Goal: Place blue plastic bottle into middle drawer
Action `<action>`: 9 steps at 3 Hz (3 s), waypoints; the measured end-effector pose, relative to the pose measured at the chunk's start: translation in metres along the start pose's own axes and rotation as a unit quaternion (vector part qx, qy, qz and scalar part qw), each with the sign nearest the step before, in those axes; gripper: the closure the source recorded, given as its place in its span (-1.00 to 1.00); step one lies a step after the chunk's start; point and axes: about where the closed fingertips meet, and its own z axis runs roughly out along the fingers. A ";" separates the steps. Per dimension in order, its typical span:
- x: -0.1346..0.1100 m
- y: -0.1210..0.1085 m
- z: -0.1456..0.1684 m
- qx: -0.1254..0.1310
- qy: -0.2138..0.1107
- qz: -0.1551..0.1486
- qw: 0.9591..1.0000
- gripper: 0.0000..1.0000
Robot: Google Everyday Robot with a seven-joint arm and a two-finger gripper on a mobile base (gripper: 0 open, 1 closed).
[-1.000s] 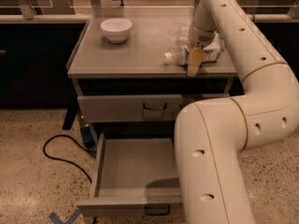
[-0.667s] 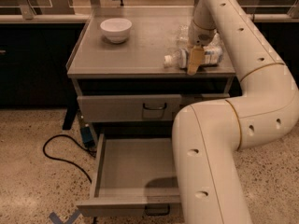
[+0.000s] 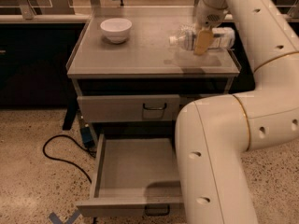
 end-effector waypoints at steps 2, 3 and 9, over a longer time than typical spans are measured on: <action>0.027 0.008 -0.164 0.117 0.017 0.038 0.992 1.00; 0.054 0.016 -0.166 0.134 -0.012 0.074 0.988 1.00; -0.004 0.022 -0.287 0.240 0.031 0.030 0.970 1.00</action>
Offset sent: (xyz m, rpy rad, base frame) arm -0.2360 -0.0422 0.1208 -0.0818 -0.1013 -0.1620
